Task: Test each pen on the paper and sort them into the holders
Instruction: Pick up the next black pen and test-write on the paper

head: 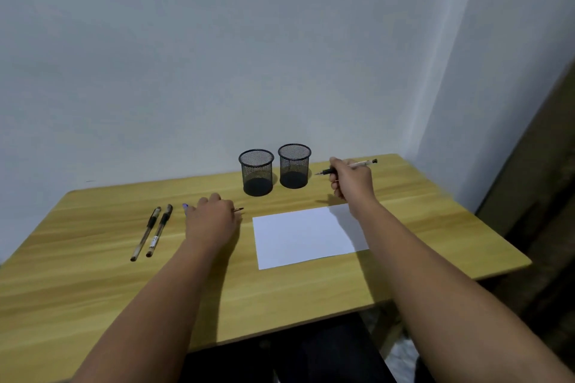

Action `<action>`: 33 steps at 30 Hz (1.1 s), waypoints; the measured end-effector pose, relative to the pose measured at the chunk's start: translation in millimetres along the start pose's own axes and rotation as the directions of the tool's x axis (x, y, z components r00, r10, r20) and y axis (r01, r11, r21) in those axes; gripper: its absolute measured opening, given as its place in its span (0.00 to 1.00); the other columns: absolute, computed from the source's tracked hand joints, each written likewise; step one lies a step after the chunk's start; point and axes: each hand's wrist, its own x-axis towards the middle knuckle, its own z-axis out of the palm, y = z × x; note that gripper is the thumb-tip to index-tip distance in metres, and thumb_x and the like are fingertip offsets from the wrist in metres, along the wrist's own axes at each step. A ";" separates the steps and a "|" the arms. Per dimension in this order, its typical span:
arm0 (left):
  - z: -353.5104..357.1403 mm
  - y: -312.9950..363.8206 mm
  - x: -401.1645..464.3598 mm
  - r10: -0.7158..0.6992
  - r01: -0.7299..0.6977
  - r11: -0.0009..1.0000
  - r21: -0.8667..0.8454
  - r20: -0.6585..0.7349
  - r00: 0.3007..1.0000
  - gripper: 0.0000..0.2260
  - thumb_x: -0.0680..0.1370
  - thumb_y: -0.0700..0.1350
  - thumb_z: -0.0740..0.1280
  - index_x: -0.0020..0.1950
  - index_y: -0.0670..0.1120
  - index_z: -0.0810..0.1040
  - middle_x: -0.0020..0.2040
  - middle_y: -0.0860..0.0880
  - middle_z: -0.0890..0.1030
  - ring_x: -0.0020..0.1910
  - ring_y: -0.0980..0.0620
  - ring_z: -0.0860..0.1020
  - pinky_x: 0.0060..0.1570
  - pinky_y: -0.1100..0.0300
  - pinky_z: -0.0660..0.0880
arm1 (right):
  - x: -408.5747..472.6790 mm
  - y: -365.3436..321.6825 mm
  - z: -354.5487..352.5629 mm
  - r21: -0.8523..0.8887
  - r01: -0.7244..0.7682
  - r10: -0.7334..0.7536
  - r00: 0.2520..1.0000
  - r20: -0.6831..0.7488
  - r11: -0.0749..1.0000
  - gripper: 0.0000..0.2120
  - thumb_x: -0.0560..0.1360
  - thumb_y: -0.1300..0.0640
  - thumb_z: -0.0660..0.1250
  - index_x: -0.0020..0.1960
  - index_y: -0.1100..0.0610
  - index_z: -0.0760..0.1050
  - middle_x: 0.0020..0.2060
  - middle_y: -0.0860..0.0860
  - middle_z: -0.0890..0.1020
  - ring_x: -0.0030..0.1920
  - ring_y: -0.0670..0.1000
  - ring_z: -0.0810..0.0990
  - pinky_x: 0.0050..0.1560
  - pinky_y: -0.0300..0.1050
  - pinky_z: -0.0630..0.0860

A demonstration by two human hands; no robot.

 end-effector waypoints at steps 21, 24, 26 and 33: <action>33.9 9.0 -25.2 0.354 -0.381 0.890 -0.250 -0.145 0.924 0.22 0.80 0.60 0.64 0.67 0.47 0.79 0.70 0.51 0.77 0.67 0.51 0.75 0.55 0.56 0.75 | -16.4 85.5 85.4 -0.044 0.081 -0.061 0.936 0.346 0.996 0.20 0.81 0.50 0.74 0.34 0.56 0.74 0.27 0.56 0.77 0.28 0.54 0.75 0.30 0.45 0.71; 36.6 6.0 -22.1 0.351 -0.373 0.875 -0.309 -0.125 0.928 0.25 0.80 0.61 0.63 0.71 0.48 0.76 0.73 0.51 0.74 0.71 0.50 0.72 0.63 0.54 0.74 | -13.7 95.8 87.2 -0.079 0.095 -0.062 0.936 0.346 0.992 0.21 0.79 0.48 0.75 0.31 0.53 0.74 0.26 0.54 0.78 0.30 0.58 0.77 0.33 0.50 0.74; 39.0 1.7 -19.7 0.370 -0.368 0.870 -0.329 -0.058 0.927 0.29 0.80 0.64 0.60 0.76 0.49 0.71 0.77 0.52 0.69 0.76 0.50 0.66 0.72 0.50 0.67 | -14.3 96.4 86.7 -0.131 0.135 -0.083 0.935 0.344 0.982 0.22 0.76 0.44 0.77 0.33 0.56 0.75 0.26 0.53 0.79 0.31 0.56 0.78 0.36 0.51 0.76; 46.8 -0.7 -23.3 0.372 -0.367 0.870 -0.329 -0.050 0.927 0.32 0.80 0.67 0.56 0.80 0.50 0.64 0.80 0.54 0.62 0.80 0.56 0.56 0.79 0.53 0.53 | -13.4 105.2 86.1 -0.168 0.184 -0.126 0.943 0.308 0.969 0.21 0.79 0.52 0.73 0.38 0.66 0.71 0.31 0.66 0.80 0.28 0.58 0.78 0.32 0.50 0.75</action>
